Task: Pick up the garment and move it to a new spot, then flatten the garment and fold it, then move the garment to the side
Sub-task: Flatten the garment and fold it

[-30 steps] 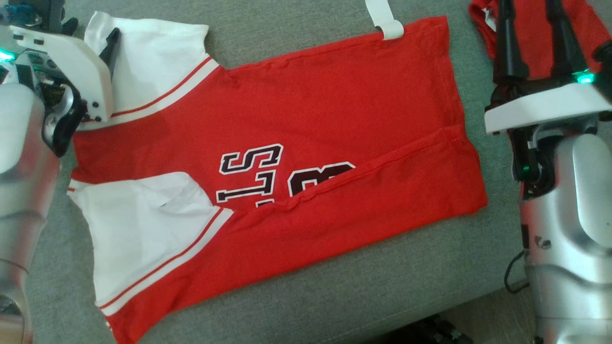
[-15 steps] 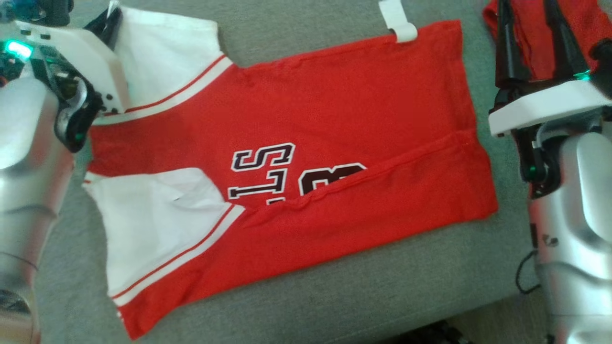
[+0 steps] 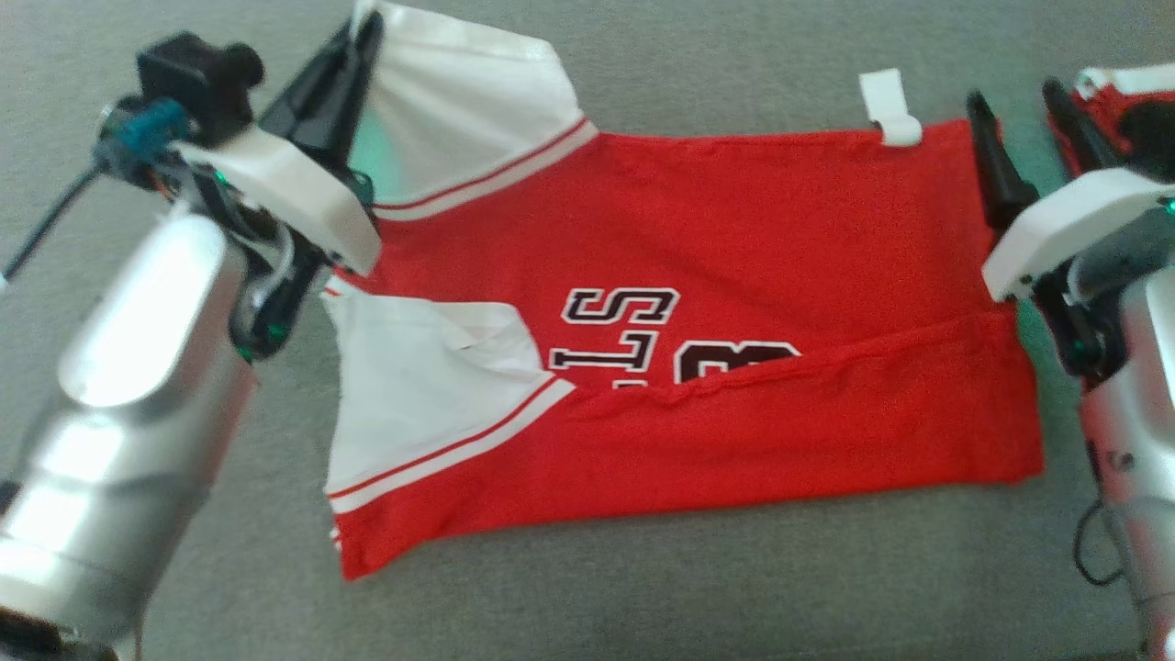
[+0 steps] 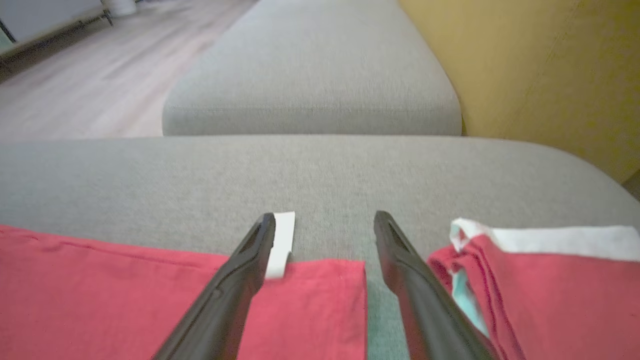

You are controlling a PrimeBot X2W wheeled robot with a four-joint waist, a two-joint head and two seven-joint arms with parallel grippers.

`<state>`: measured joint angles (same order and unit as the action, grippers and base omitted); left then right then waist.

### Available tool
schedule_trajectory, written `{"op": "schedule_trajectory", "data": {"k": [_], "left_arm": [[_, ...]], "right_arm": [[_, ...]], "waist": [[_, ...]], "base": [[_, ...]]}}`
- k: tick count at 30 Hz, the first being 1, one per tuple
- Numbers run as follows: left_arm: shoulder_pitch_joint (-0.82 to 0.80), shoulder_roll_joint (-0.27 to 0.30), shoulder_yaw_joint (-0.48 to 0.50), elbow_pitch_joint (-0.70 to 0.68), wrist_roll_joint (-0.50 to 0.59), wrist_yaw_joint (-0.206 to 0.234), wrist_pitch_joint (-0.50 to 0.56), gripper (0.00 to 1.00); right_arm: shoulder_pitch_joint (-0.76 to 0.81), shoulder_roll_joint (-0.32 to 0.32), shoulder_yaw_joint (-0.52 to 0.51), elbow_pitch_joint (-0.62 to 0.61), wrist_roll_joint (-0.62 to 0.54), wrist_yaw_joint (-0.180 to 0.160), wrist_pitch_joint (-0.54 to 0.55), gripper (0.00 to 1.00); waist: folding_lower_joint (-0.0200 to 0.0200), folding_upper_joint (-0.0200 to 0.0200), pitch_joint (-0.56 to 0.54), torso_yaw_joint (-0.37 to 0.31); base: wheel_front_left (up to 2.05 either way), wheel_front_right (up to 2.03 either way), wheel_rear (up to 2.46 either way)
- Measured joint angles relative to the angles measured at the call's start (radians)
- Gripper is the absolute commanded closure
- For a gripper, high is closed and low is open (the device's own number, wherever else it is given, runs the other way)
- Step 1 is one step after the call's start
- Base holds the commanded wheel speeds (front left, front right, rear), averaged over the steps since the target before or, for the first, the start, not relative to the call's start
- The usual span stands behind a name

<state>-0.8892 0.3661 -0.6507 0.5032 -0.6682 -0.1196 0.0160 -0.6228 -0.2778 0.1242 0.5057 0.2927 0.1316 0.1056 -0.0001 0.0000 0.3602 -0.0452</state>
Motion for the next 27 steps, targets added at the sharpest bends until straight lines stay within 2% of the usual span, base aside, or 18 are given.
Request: {"op": "schedule_trajectory", "data": {"k": [5,8,12,18,19,20,21,27], "left_arm": [[0.068,0.006,-0.03,-0.127,-0.001,0.031,0.011,1.0],[0.097,0.007,-0.036,-0.181,-0.009,0.032,0.033,1.0],[0.102,0.03,-0.045,-0.219,-0.007,0.042,0.046,1.0],[0.098,0.035,-0.053,-0.236,-0.004,0.049,0.063,1.0],[0.097,0.036,-0.053,-0.233,-0.003,0.049,0.063,1.0],[0.096,0.037,-0.053,-0.23,-0.003,0.049,0.063,1.0],[0.095,0.037,-0.053,-0.225,-0.003,0.049,0.063,1.0],[0.073,0.036,-0.046,-0.186,-0.001,0.059,0.047,1.0]], "right_arm": [[-0.004,-0.036,-0.016,0.125,-0.004,0.0,0.037,0.0],[-0.024,-0.045,-0.023,0.183,-0.005,0.0,0.049,0.0],[-0.074,-0.046,-0.019,0.239,-0.01,0.0,0.058,0.0],[-0.126,-0.056,-0.001,0.323,-0.023,0.0,0.076,0.0],[-0.135,-0.056,0.006,0.329,-0.023,0.0,0.082,0.05],[-0.149,-0.057,0.012,0.337,-0.021,0.0,0.092,0.91],[-0.165,-0.058,0.021,0.343,-0.015,0.0,0.102,1.0],[-0.193,-0.058,0.042,0.354,0.029,0.0,0.073,1.0]], "waist": [[-0.0001,0.0,-0.017,0.051],[-0.0001,0.0,-0.014,0.071],[0.0002,0.0,0.008,0.078],[0.0001,0.0,0.041,0.088],[0.0001,0.0,0.046,0.089],[0.0001,0.0,0.05,0.088],[0.0001,0.0,0.053,0.088],[0.0002,0.0,0.061,0.082]], "base": [[0.0,0.0,0.0],[0.0,0.0,0.0],[0.0,0.0,0.0],[0.0,0.0,0.0],[0.0,0.0,0.0],[0.0,0.0,0.0],[0.0,0.0,0.0],[0.0,0.0,0.0]]}}
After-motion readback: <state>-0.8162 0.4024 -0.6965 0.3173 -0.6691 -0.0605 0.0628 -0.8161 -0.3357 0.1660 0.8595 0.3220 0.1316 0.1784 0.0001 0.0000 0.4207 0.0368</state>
